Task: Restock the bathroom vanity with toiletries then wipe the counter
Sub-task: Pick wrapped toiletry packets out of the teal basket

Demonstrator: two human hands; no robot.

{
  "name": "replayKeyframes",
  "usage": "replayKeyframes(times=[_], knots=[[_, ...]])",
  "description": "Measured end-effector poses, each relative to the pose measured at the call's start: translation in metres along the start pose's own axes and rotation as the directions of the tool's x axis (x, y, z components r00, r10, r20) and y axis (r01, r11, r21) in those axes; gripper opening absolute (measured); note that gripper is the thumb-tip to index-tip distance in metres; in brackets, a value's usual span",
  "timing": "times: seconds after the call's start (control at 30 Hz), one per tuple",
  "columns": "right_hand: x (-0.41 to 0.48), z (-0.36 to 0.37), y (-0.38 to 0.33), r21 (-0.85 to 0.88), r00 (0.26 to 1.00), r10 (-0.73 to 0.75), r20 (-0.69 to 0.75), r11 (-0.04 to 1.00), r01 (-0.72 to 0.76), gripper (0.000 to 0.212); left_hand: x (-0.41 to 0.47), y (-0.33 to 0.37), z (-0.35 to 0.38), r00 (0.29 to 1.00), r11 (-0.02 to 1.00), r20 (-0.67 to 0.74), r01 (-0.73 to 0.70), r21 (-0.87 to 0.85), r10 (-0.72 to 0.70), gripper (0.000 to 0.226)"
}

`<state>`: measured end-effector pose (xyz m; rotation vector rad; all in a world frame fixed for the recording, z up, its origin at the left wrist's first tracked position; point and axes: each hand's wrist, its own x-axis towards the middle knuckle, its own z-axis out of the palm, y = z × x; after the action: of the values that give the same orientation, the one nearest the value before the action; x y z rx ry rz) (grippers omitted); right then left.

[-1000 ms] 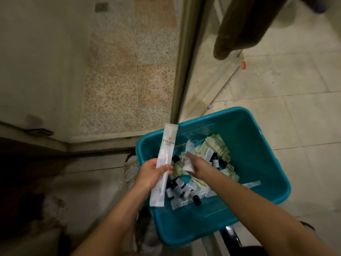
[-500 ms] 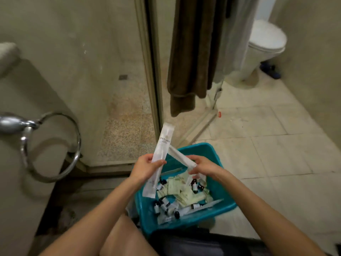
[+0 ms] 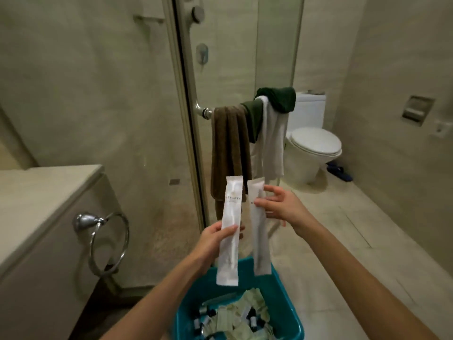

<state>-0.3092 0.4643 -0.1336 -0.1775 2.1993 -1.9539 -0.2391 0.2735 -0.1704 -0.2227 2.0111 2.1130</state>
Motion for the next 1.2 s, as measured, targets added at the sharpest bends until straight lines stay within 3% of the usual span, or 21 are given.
replayKeyframes(times=[0.17, 0.37, 0.53, 0.73, 1.2], knots=[[-0.016, 0.01, -0.041, 0.16, 0.996, -0.091, -0.013, 0.983, 0.092, 0.043, -0.035, 0.028, 0.019, 0.993, 0.989, 0.008, -0.115, -0.089, 0.116, 0.03], [-0.033, 0.032, -0.078, 0.147, 0.982, -0.188, 0.0, 0.972, 0.186, 0.034, -0.066, 0.053, 0.026, 0.967, 0.967, -0.063, -0.249, -0.057, 0.245, 0.03], [-0.041, 0.048, -0.095, 0.165, 0.977, -0.213, 0.002, 0.964, 0.21, 0.017, -0.081, 0.059, 0.021, 0.939, 0.948, -0.129, -0.319, 0.019, 0.319, 0.043], [-0.051, 0.064, -0.103, 0.158, 0.973, -0.23, 0.031, 0.962, 0.222, 0.033, -0.091, 0.064, 0.013, 0.911, 0.936, -0.222, -0.35, 0.034, 0.348, 0.044], [-0.084, 0.157, -0.096, 0.053, 0.875, -0.169, 0.454, 0.985, 0.163, 0.032, -0.15, 0.091, -0.069, 0.715, 0.873, -0.56, -0.486, 0.031, 0.418, 0.037]])
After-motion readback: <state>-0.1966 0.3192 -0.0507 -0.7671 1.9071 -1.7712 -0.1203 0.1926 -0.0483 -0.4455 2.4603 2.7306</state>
